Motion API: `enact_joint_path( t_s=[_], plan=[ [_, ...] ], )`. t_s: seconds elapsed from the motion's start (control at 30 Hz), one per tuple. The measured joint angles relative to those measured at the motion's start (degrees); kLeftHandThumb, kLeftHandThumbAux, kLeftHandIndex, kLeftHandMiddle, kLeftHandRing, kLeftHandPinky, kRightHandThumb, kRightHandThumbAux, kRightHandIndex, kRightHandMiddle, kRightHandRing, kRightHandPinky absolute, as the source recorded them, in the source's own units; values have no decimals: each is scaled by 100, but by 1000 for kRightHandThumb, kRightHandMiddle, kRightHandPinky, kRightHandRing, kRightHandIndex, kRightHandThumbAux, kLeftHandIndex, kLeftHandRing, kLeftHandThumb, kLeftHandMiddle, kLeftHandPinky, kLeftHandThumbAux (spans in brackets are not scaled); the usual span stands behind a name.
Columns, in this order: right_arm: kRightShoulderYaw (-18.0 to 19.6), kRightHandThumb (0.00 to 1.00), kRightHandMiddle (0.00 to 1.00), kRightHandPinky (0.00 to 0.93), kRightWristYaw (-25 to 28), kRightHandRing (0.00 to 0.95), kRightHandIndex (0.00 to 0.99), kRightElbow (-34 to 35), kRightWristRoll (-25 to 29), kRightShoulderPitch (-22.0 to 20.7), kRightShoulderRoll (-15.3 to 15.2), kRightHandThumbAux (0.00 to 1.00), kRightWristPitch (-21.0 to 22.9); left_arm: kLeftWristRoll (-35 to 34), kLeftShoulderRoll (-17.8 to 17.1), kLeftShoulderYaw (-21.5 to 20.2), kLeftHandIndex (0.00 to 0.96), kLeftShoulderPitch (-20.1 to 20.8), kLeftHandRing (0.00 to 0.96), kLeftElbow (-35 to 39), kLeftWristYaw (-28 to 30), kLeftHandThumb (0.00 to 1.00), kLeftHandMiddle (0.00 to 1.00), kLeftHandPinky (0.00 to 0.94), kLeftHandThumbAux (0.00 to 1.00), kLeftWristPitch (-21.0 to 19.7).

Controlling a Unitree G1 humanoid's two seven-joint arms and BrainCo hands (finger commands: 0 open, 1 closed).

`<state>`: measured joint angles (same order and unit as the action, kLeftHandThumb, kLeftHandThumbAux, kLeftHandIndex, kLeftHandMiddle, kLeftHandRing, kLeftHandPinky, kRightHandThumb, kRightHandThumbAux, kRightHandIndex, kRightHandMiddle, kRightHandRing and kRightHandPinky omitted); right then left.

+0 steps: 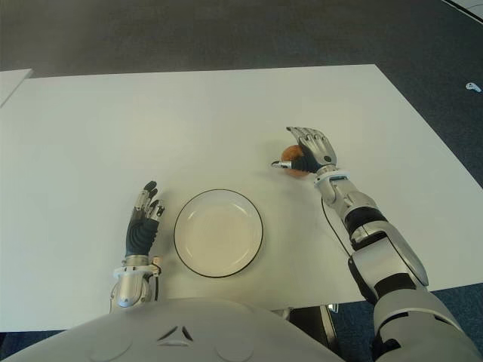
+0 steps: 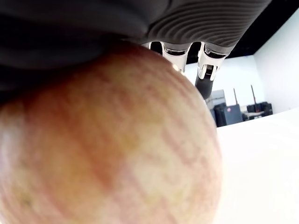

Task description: Put the apples into the plate.

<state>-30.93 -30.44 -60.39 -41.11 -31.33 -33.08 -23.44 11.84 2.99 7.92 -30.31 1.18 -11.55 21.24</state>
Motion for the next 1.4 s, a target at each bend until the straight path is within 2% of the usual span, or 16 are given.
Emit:
enact_joint_path(
  t_s=[0.33, 0.77, 0.97, 1.1, 1.17, 1.23, 1.4],
  plan=[
    [10, 341, 251, 212, -6, 224, 121, 0, 3, 4, 2, 444, -5, 1, -25, -5, 0, 0, 0, 11, 11, 46, 0, 0, 478, 0],
    [22, 362, 300, 199, -57, 253, 210, -13, 6, 20, 6, 456, -17, -170, -45, -7, 0, -8, 0, 99, 186, 53, 0, 0, 464, -26],
    [18, 418, 429, 313, -58, 385, 347, -100, 4, -24, 16, 518, -35, -238, -77, -13, 0, -39, 0, 199, 263, 46, 0, 0, 481, -101],
    [-9, 434, 473, 357, -64, 430, 412, -119, -21, -45, 17, 541, -33, -282, -97, -22, 0, -64, 0, 270, 284, 44, 0, 0, 485, -126],
    [-32, 583, 522, 409, -66, 482, 423, -136, -30, -63, 17, 642, -25, -290, -104, -25, 0, -69, 0, 294, 299, 43, 0, 0, 488, -150],
    [-44, 634, 561, 444, -68, 522, 428, -143, -31, -71, 20, 676, -3, -291, -112, -24, 0, -76, 0, 315, 308, 42, 0, 0, 490, -165],
    [-50, 679, 639, 517, -70, 603, 434, -145, -28, -77, 28, 708, 22, -291, -120, -24, 0, -102, 0, 346, 312, 39, 0, 0, 488, -202]
  ],
)
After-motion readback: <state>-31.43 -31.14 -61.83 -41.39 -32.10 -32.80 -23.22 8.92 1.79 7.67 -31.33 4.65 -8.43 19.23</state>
